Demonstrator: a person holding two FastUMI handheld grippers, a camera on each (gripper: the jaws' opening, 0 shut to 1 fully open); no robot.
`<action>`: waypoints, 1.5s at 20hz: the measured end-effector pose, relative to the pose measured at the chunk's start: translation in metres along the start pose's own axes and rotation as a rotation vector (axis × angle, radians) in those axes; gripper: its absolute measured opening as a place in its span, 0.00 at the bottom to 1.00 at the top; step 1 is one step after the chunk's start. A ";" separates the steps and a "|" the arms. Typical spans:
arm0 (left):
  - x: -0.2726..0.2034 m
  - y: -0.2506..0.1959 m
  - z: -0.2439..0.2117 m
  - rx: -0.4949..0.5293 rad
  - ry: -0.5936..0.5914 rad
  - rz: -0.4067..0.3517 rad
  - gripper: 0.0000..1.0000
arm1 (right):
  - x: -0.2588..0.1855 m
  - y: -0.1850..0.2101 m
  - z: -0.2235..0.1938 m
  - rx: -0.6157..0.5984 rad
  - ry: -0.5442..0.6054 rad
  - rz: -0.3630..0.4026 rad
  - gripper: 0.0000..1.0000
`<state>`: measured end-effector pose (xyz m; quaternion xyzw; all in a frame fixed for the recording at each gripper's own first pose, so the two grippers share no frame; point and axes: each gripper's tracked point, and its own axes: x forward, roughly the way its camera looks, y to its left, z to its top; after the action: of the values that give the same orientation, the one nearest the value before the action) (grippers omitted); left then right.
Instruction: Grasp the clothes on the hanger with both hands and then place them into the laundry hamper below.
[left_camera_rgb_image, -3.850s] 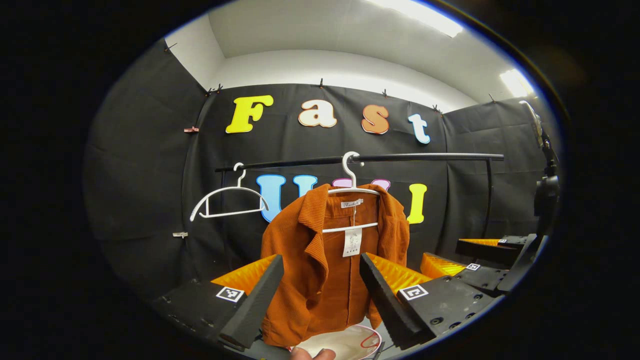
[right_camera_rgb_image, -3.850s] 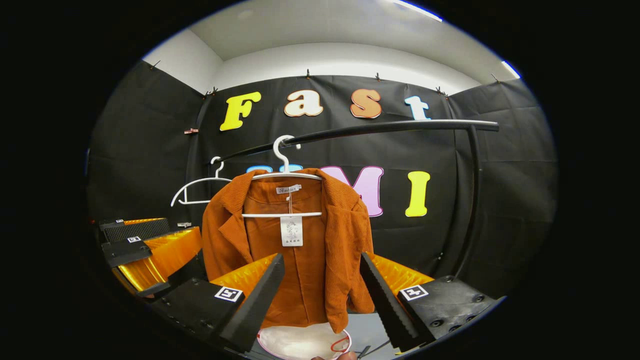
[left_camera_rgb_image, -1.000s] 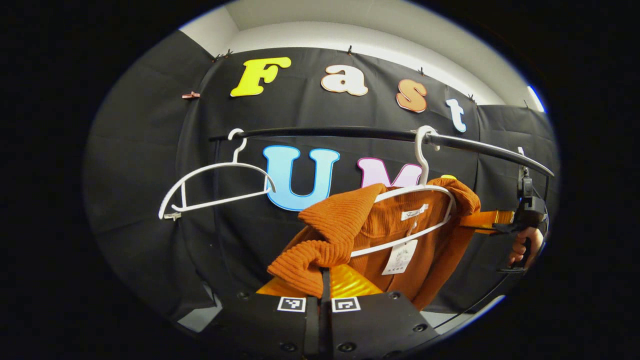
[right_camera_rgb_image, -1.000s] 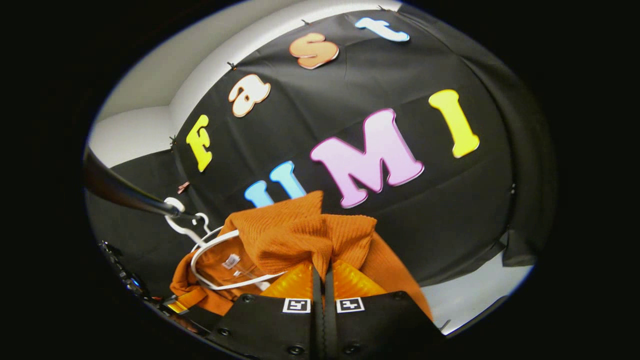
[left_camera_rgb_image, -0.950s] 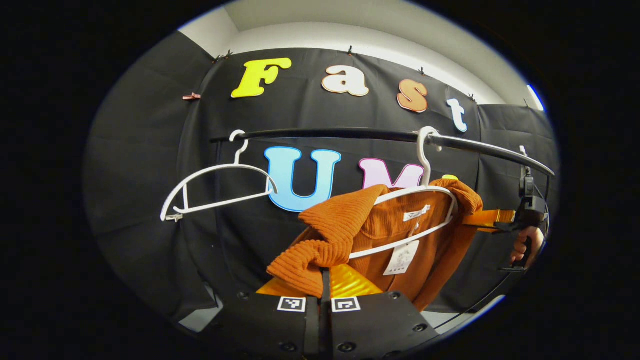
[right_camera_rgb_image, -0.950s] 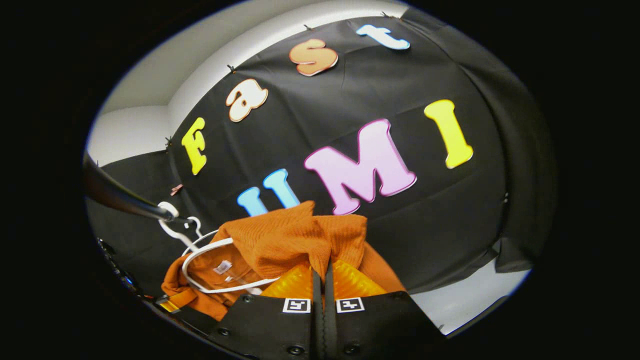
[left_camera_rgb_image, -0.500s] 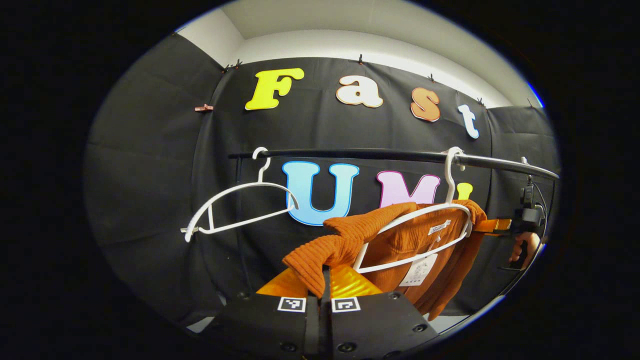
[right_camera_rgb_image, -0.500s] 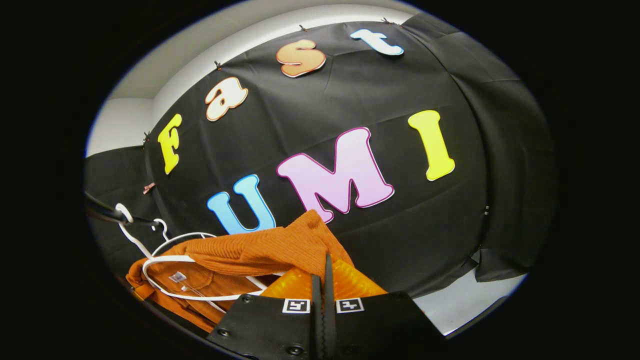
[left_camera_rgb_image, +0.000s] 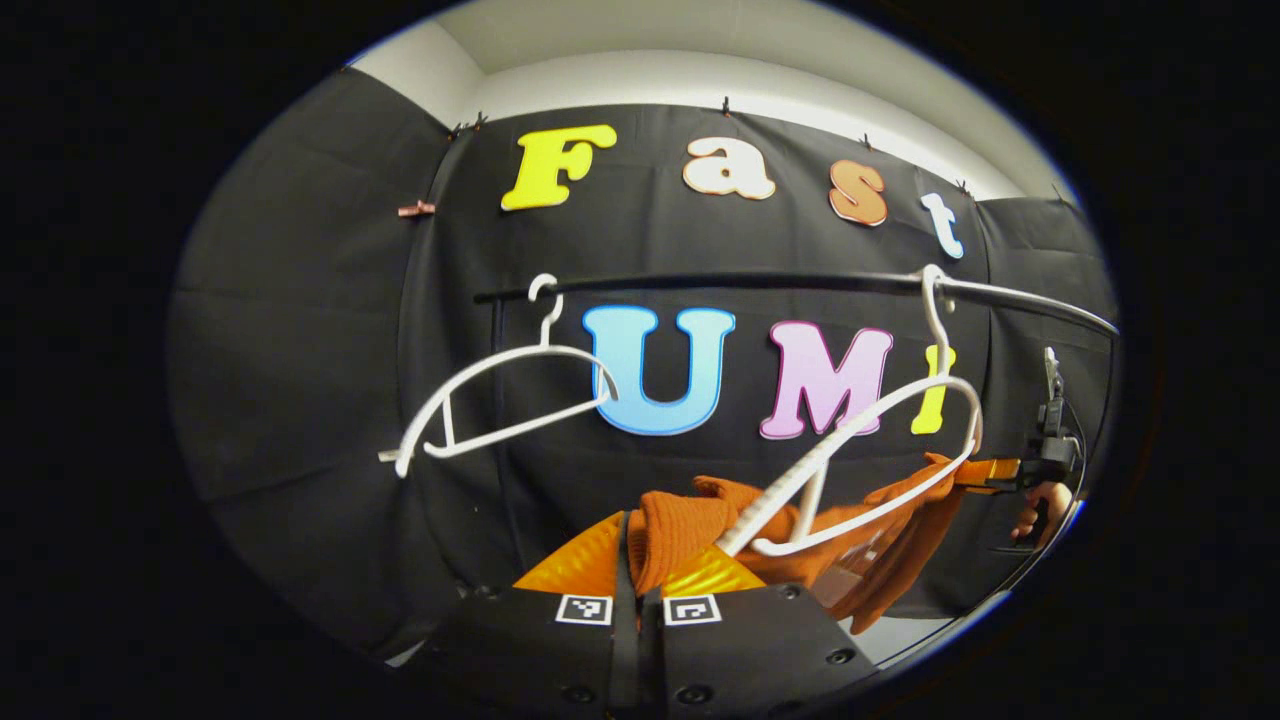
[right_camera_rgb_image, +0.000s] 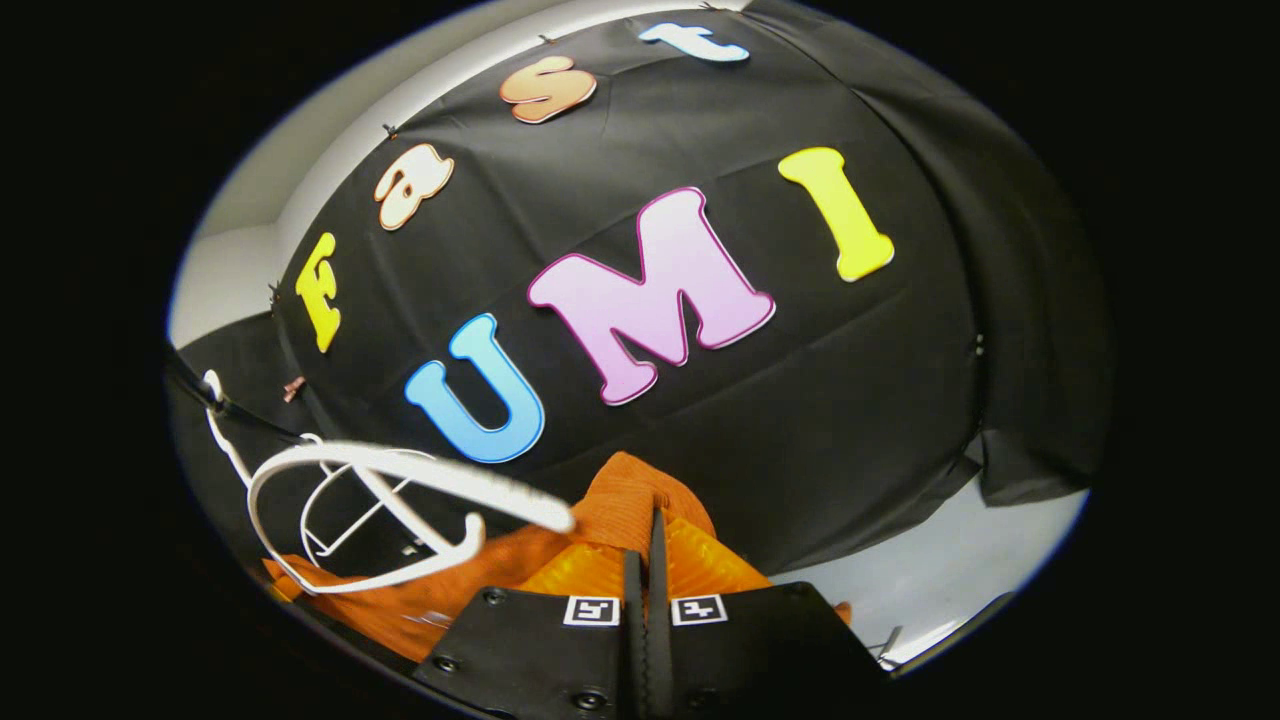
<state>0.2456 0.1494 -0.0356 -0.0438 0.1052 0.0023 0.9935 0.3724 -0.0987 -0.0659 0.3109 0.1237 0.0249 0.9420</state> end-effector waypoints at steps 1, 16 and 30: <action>0.000 0.000 -0.012 -0.004 0.021 0.001 0.05 | -0.007 0.002 -0.018 0.011 0.019 0.010 0.04; -0.027 -0.117 -0.084 -0.020 0.116 -0.259 0.04 | -0.090 0.115 -0.134 -0.087 0.201 0.252 0.05; -0.032 -0.174 -0.068 -0.002 0.096 -0.362 0.02 | -0.109 0.134 -0.130 -0.227 0.210 0.247 0.04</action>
<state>0.2024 -0.0300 -0.0798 -0.0629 0.1431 -0.1787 0.9714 0.2386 0.0707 -0.0637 0.2110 0.1783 0.1865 0.9428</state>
